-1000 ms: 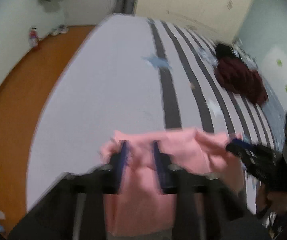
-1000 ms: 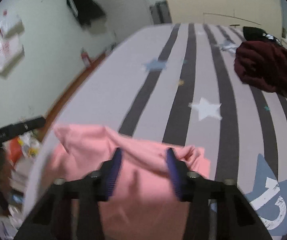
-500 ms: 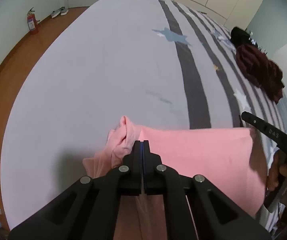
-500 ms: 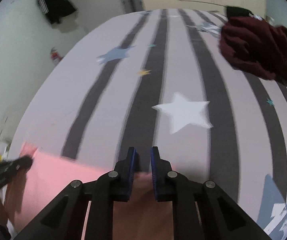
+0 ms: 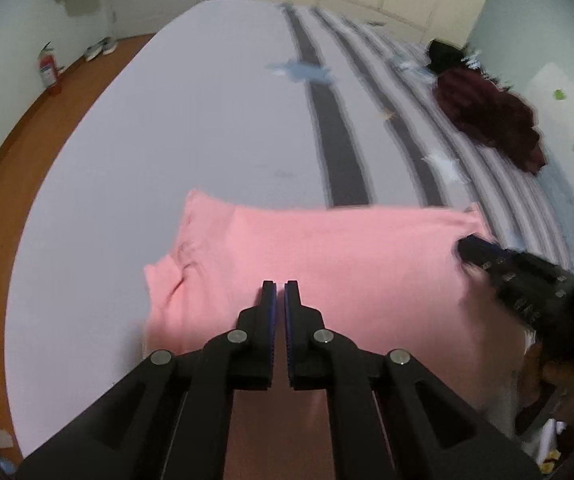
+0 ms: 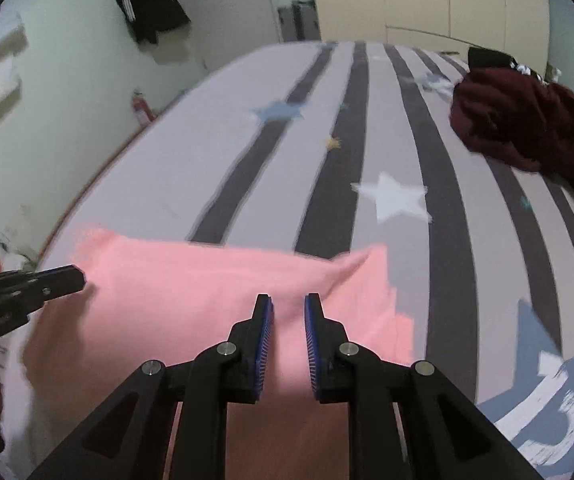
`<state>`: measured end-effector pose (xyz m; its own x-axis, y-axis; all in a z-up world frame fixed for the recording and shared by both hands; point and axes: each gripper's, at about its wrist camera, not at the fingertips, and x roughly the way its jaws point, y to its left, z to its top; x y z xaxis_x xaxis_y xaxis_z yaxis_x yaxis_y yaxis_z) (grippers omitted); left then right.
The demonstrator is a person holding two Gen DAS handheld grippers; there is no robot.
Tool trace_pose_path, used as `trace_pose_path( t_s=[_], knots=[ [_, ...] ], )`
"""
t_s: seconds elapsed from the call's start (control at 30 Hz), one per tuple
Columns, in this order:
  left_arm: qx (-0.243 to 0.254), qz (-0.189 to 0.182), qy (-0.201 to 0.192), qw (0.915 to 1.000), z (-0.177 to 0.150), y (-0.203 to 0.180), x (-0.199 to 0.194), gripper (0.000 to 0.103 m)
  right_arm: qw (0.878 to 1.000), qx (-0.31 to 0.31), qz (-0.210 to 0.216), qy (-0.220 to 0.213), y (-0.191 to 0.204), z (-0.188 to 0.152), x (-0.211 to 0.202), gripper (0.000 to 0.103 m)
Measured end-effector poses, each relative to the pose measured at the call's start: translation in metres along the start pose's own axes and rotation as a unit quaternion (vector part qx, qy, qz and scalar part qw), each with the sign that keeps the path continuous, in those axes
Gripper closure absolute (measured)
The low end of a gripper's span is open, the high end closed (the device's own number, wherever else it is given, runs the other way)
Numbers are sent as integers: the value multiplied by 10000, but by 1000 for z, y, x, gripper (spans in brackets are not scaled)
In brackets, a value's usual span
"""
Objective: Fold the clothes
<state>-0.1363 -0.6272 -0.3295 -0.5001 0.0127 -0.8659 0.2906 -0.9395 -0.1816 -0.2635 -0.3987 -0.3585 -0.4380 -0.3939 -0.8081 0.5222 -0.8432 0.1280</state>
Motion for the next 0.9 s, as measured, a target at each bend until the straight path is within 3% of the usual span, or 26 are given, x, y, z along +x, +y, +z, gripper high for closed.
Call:
trace_pose_path(
  t_s=[0.43, 0.5, 0.53, 0.7, 0.9],
  knots=[
    [-695, -174, -306, 9970, 10, 40, -13, 101, 9986, 424, -322, -59, -47, 29, 28, 94],
    [-813, 26, -476, 9955, 9, 49, -24, 101, 9972, 594, -450, -99, -54, 26, 22, 94],
    [-873, 147, -568, 9944, 9, 55, -30, 100, 9963, 679, -515, -118, -58, 24, 19, 88],
    [-572, 161, -590, 9965, -7, 40, -41, 100, 9936, 961, -544, -220, -72, 14, -4, 86],
    [-166, 133, -581, 9981, -27, 19, -52, 100, 9984, 337, -262, -364, -26, -14, -42, 86]
  ],
)
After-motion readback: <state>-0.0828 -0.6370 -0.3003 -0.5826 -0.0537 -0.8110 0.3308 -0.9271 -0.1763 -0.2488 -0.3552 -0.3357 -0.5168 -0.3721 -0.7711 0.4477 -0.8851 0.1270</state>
